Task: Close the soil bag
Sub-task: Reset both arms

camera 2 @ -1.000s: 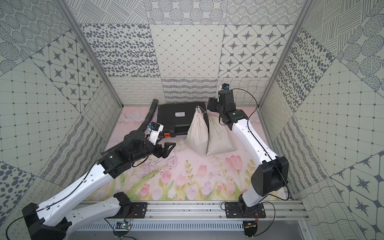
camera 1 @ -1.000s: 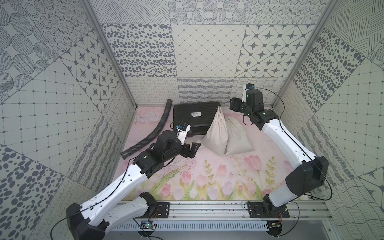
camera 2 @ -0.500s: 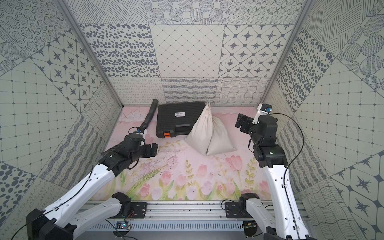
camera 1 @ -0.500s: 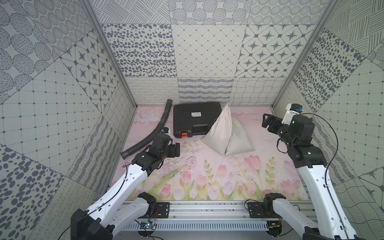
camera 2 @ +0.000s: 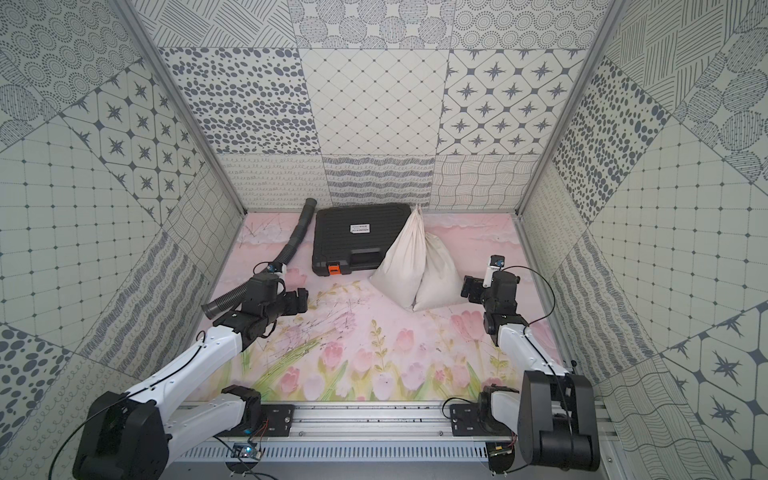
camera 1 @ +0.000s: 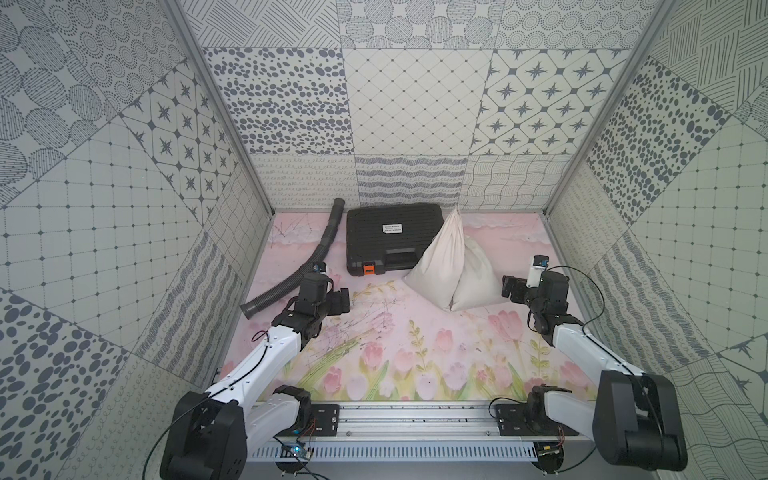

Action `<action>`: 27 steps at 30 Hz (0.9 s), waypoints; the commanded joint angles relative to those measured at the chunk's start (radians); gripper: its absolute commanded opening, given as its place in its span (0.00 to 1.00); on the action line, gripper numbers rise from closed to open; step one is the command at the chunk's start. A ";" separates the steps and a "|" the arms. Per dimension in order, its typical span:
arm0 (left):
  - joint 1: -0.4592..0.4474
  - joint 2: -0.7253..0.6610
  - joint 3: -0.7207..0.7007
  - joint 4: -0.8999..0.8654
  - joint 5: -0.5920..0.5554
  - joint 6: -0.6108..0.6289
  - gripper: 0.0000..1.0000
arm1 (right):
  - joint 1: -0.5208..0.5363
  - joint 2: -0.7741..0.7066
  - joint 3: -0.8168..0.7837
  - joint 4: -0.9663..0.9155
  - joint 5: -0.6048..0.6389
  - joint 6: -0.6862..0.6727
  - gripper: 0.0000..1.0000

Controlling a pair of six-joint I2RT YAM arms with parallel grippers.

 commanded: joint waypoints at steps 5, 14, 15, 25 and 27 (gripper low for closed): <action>0.153 0.069 -0.094 0.453 0.214 0.116 0.96 | 0.025 0.187 -0.094 0.536 -0.027 -0.020 0.97; 0.205 0.227 -0.161 0.730 0.324 0.177 0.96 | 0.085 0.324 -0.073 0.639 0.023 -0.077 0.97; 0.207 0.260 -0.163 0.775 0.345 0.172 0.96 | 0.089 0.327 -0.068 0.638 0.030 -0.077 0.97; 0.192 0.475 -0.176 0.965 0.349 0.175 0.96 | 0.100 0.328 -0.041 0.587 0.057 -0.086 0.97; 0.190 0.450 -0.173 0.950 0.248 0.127 0.96 | 0.101 0.328 -0.041 0.588 0.059 -0.086 0.97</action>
